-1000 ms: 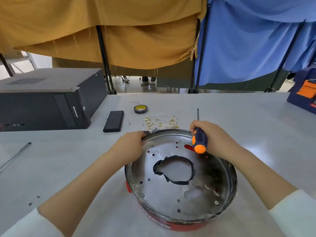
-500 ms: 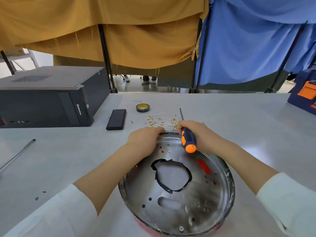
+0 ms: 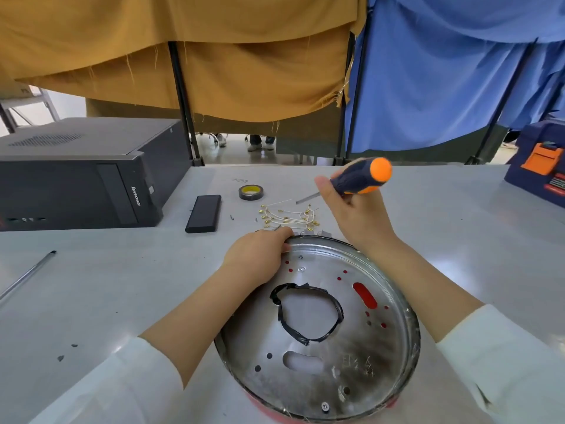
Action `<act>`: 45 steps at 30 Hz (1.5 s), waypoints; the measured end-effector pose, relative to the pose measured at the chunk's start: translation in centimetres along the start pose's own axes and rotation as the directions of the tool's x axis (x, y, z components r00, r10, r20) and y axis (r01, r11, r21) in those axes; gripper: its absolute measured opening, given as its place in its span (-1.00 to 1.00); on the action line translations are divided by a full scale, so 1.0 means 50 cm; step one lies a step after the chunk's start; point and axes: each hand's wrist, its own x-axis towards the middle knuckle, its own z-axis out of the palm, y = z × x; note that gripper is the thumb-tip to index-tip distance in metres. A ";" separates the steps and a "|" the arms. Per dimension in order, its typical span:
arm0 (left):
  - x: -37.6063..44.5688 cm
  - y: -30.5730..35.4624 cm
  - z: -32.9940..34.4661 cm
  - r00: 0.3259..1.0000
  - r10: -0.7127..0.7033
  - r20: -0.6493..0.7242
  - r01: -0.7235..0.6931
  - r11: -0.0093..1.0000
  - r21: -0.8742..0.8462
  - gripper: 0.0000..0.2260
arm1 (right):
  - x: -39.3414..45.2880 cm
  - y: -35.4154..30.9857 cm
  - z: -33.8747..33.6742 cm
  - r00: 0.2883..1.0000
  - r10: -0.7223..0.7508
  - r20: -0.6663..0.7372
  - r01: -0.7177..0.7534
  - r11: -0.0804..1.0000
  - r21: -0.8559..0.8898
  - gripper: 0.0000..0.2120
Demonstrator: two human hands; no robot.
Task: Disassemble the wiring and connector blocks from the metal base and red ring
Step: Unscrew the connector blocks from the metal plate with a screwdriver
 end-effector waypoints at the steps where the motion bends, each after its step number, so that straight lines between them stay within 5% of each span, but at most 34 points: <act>1: 0.001 0.000 0.000 1.000 0.002 0.003 -0.002 1.000 -0.006 -0.79 | 0.003 -0.007 0.004 0.996 -0.055 -0.071 0.054 0.998 -0.014 -0.52; 4: 0.003 0.000 0.000 1.000 -0.001 0.006 0.002 0.999 -0.044 -0.82 | 0.013 -0.028 0.004 0.943 -0.140 -0.301 0.155 0.988 0.026 -0.55; 8: 0.005 -0.003 0.001 1.000 -0.009 0.004 0.009 0.997 -0.079 -0.80 | 0.013 -0.039 0.004 0.872 0.061 -0.486 0.105 0.946 0.308 -0.65; 15: 0.009 -0.002 0.002 0.999 -0.032 -0.002 0.032 0.996 -0.086 -0.80 | 0.003 -0.015 -0.018 0.814 0.270 -0.514 0.024 0.869 0.494 -0.81; 25: 0.005 0.000 0.000 0.999 -0.046 -0.009 0.045 0.994 -0.099 -0.78 | 0.001 -0.016 0.004 0.908 0.050 -0.416 0.089 0.946 0.310 -0.70; 45: 0.008 -0.002 0.007 0.997 -0.074 -0.020 0.071 0.991 -0.117 -0.73 | -0.004 -0.017 -0.001 0.916 0.031 -0.401 0.098 0.949 0.299 -0.75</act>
